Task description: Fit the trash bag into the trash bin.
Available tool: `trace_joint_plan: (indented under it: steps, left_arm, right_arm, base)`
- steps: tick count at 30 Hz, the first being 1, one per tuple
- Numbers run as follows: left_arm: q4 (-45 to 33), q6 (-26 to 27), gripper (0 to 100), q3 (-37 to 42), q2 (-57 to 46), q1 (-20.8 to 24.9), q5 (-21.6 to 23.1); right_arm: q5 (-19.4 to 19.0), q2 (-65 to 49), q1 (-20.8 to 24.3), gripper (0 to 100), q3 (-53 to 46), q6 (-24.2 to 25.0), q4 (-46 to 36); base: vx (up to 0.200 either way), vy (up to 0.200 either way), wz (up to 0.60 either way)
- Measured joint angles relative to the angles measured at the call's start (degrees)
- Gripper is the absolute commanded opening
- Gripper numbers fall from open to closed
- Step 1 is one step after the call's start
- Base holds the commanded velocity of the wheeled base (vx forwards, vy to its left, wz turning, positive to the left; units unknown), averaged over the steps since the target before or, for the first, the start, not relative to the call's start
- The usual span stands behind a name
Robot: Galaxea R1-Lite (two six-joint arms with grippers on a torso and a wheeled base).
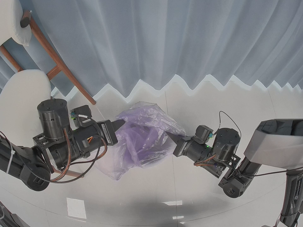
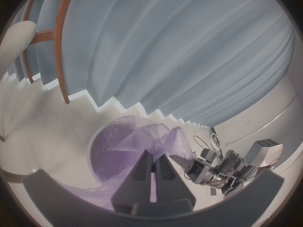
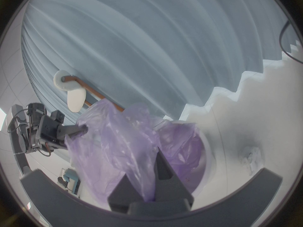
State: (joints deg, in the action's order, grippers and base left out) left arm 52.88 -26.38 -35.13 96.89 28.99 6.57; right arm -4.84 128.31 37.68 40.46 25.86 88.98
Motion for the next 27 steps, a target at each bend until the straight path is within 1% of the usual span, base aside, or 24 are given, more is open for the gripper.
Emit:
trace_joint_plan:
  steps: [2, 8, 11, 14, 19, 24, 27]
  left_arm:
    - [0.0, 0.0, 0, 0.1, 0.1, 0.1, 0.0]
    - [0.0, 0.4, 0, 0.7, 0.6, 0.7, -0.1]
    - [0.0, 2.7, 0, 1.6, 0.8, 0.9, -0.3]
    - [0.1, 4.6, 0, 2.3, 1.4, 1.1, -0.6]
    - [1.5, 4.9, 0, 2.5, 3.7, 1.0, -0.9]
    - [7.2, 4.9, 0, 3.3, 7.1, 1.3, -1.6]
    - [9.6, 4.9, 0, 4.4, 9.3, 2.1, -2.0]
  right_arm:
    - [-0.8, -0.2, -1.2, 0, -0.1, 0.1, 0.0]
    - [-4.9, -1.2, -5.8, 0, -1.2, 0.0, 0.0]
    - [-6.6, -1.6, -8.5, 0, -1.6, 0.0, 0.0]
    - [-7.3, -1.7, -10.6, 0, -1.5, -0.1, 0.0]
    - [-7.6, -1.8, -11.5, 0, -1.3, -0.2, 0.0]
    - [-7.7, -1.8, -11.5, 0, -2.2, -0.2, 0.0]
    - [-8.6, -1.8, -10.7, 0, -3.9, -0.2, 0.0]
  base:
    - [0.000, 0.000, 0.00]
    - [0.000, 0.000, 0.00]
    - [0.000, 0.000, 0.00]
    - [0.000, 0.000, 0.00]
    - [0.000, 0.000, 0.00]
    - [0.000, 0.000, 0.00]
    - [0.000, 0.000, 0.00]
